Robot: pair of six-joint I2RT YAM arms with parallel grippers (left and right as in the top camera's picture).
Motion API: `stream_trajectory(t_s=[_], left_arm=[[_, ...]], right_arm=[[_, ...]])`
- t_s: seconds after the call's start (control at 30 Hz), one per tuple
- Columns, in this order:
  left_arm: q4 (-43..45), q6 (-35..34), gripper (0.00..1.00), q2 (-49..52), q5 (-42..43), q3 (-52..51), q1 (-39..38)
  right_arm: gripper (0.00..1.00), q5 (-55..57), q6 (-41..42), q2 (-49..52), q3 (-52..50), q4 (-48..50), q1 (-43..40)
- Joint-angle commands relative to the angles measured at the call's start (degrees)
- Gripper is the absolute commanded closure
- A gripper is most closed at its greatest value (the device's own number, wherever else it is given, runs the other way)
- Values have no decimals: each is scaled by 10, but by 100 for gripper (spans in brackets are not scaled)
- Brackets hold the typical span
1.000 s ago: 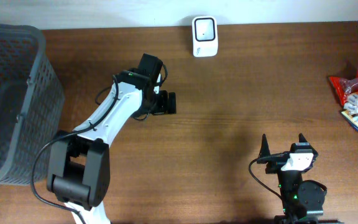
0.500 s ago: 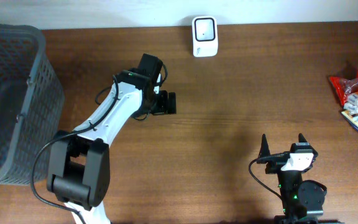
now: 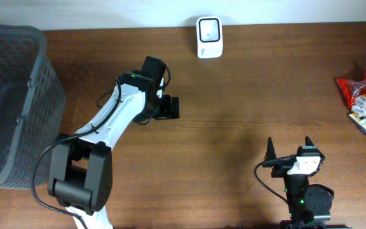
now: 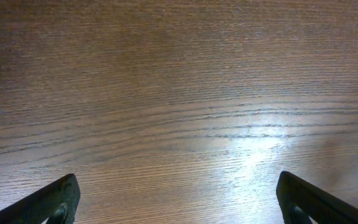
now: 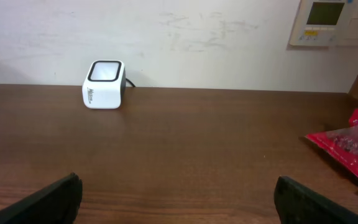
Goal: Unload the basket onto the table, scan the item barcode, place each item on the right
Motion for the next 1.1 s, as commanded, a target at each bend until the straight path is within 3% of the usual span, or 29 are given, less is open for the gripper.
stream_trajectory(t_s=[0.0,0.13,0.3,0.4,0.77,0.87,1.07], left_arm=[[6,11,1,-9,-10,8,2],[57,106,1,-76,-19,-4,-14],[99,121,1,-200,-84,-78,-18],[110,178,1,-311,-83,-163,-18],[141,194,1,-928,-60,-532,11],[146,194,1,-991,-59,-578,17],[220,194,1,-1070,-4,-668,107]], right_arm=[[2,-3,6,-5,-4,-3,5],[2,-3,6,-5,-4,-3,5],[2,-3,6,-5,-4,-3,5],[2,-3,6,-5,-4,-3,5],[2,-3,6,-5,-4,-3,5],[2,-3,6,-5,-4,-3,5],[2,-3,6,-5,-4,-3,5]])
